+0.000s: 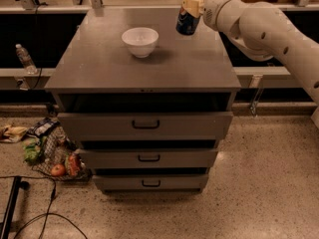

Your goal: Pick pepsi can from white bowl and place on counter

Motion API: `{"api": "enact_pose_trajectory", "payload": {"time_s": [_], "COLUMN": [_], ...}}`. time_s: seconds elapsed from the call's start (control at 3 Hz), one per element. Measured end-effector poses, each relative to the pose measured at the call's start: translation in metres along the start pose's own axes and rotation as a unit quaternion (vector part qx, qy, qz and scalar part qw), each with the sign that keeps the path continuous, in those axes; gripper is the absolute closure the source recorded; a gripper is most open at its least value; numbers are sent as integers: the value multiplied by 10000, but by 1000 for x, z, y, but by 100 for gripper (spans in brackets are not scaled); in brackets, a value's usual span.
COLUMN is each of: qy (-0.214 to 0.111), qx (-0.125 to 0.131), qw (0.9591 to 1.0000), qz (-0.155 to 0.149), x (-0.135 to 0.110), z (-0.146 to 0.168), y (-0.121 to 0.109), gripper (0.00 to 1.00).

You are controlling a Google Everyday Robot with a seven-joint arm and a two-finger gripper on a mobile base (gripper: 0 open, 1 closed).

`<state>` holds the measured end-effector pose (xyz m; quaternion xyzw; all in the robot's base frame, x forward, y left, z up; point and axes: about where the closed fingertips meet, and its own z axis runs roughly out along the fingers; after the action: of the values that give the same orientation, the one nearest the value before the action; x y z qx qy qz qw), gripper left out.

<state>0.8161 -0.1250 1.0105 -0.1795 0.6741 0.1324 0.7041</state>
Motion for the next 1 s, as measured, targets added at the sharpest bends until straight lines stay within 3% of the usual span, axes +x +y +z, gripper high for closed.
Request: {"api": "enact_pose_trajectory", "payload": {"time_s": [0.67, 1.0], "qy": [574, 728], "qx": [8, 13], "qw": [9970, 9951], "qz": [-526, -672], "x": [40, 52], "z": [27, 40], "y": [16, 23], "gripper": [100, 82]}}
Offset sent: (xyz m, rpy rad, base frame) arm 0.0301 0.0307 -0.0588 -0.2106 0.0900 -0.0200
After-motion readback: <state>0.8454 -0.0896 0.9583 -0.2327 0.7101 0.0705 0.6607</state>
